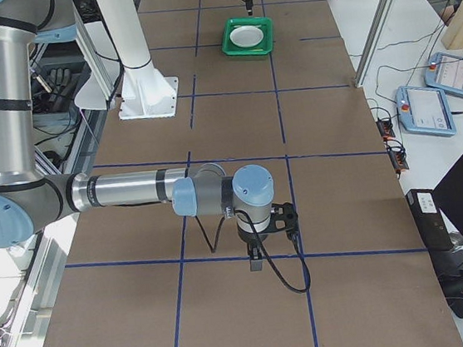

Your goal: Place fork

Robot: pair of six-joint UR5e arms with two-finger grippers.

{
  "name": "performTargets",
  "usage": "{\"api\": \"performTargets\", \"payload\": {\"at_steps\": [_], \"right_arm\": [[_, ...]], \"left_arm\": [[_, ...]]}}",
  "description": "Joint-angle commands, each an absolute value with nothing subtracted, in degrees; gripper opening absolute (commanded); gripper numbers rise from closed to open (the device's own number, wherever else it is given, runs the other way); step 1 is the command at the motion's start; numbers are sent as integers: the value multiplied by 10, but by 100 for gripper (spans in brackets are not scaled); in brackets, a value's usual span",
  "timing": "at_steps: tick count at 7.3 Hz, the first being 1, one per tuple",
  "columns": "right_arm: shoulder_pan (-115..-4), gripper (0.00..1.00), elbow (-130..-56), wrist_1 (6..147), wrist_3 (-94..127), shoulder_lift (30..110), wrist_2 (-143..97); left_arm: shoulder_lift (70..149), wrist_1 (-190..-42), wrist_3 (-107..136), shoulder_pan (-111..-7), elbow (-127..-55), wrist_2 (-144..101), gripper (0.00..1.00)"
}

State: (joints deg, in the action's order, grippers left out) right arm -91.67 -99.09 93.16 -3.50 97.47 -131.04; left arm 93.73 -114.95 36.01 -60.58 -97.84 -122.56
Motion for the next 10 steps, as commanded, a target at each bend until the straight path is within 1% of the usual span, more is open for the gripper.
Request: {"api": "performTargets", "payload": {"at_steps": [1,2,3,4,5,6,7,10], "right_arm": [[-917,100,-991,932,-35,975,-1310],[-917,100,-991,932,-35,975,-1310],[-917,100,-991,932,-35,975,-1310],[-917,100,-991,932,-35,975,-1310],[-917,100,-991,932,-35,975,-1310],[-917,100,-991,932,-35,975,-1310],[-917,100,-991,932,-35,975,-1310],[-917,100,-991,932,-35,975,-1310]], "left_arm": [[947,-1048,171,-704,-1009,-1256,100],[957,-986,57,-746,-1015,-1268,100],[950,-946,-29,-790,-1011,-1286,100],[948,-894,-60,-848,-1005,-1329,100],[945,-831,-59,-886,-993,-1337,100],[944,-802,-60,-913,-978,-1338,100],[927,-802,-63,-920,-962,-1339,100],[894,-810,-64,-923,-959,-1339,100]]}}
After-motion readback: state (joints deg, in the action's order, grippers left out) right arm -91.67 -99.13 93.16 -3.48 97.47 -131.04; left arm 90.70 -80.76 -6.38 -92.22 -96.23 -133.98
